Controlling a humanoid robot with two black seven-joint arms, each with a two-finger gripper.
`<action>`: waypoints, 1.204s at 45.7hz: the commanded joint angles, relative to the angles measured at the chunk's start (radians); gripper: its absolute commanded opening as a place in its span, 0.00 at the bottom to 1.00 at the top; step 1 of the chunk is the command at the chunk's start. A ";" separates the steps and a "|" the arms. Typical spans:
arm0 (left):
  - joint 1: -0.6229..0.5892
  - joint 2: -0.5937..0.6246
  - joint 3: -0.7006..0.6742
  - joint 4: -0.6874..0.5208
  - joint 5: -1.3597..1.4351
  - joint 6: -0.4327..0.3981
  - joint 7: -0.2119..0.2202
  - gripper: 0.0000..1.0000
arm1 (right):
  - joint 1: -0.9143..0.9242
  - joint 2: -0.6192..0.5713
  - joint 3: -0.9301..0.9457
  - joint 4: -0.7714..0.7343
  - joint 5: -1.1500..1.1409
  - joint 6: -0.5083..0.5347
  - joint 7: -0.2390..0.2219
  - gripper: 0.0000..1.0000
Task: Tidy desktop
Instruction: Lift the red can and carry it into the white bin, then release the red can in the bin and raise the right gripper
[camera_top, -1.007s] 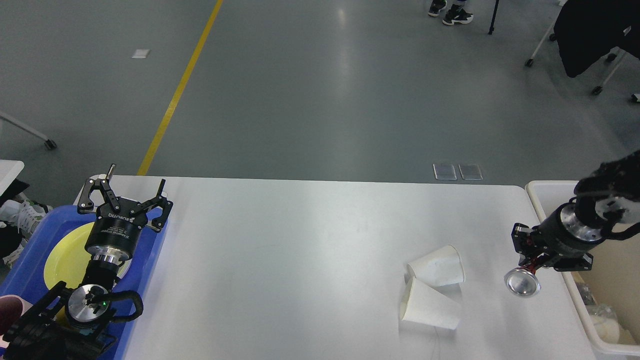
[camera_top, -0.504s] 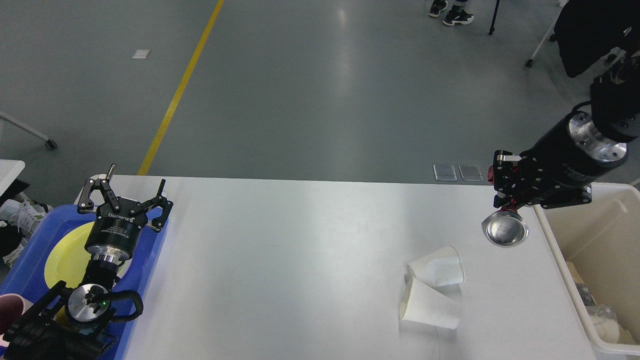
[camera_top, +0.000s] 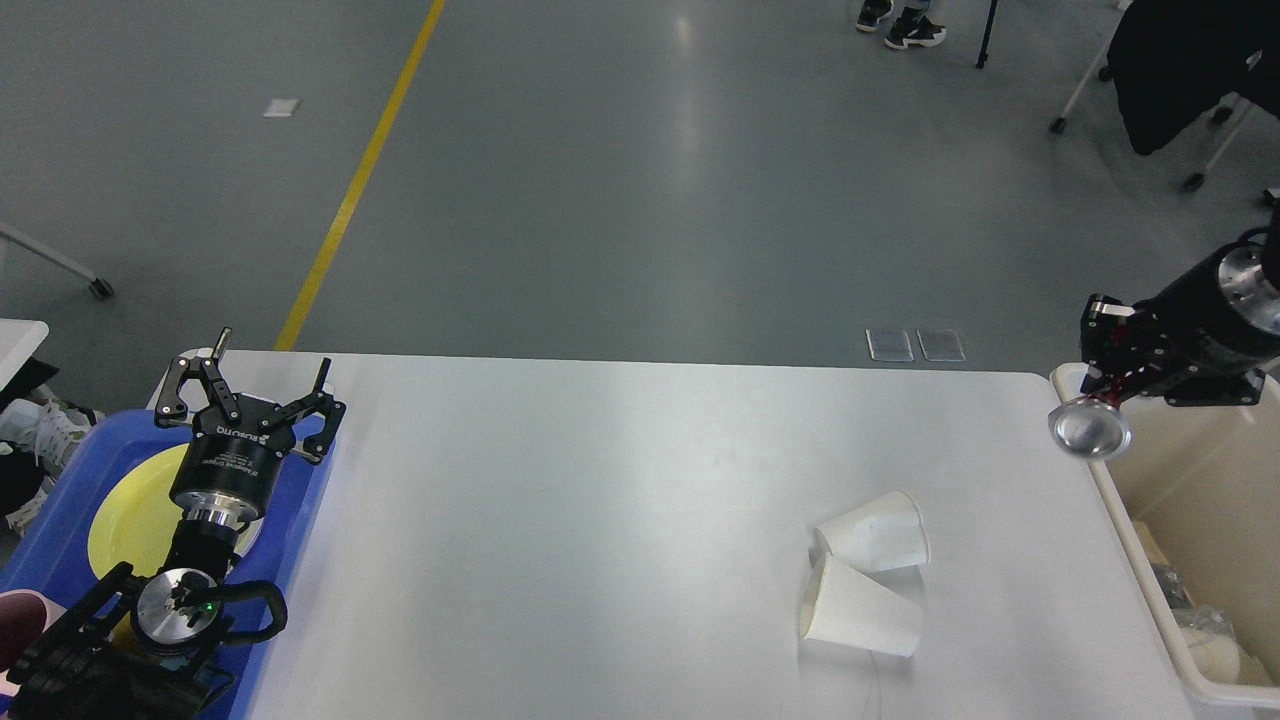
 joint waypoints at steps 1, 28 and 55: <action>0.000 0.000 0.000 0.000 0.000 0.000 0.000 0.96 | -0.159 -0.042 0.016 -0.176 0.003 -0.006 0.000 0.00; 0.000 0.000 0.000 0.000 0.000 -0.001 0.000 0.96 | -1.039 -0.036 0.485 -0.968 0.016 -0.219 0.002 0.00; 0.000 0.000 0.000 0.000 0.000 -0.001 0.000 0.96 | -1.343 0.074 0.521 -1.083 0.017 -0.647 0.000 0.00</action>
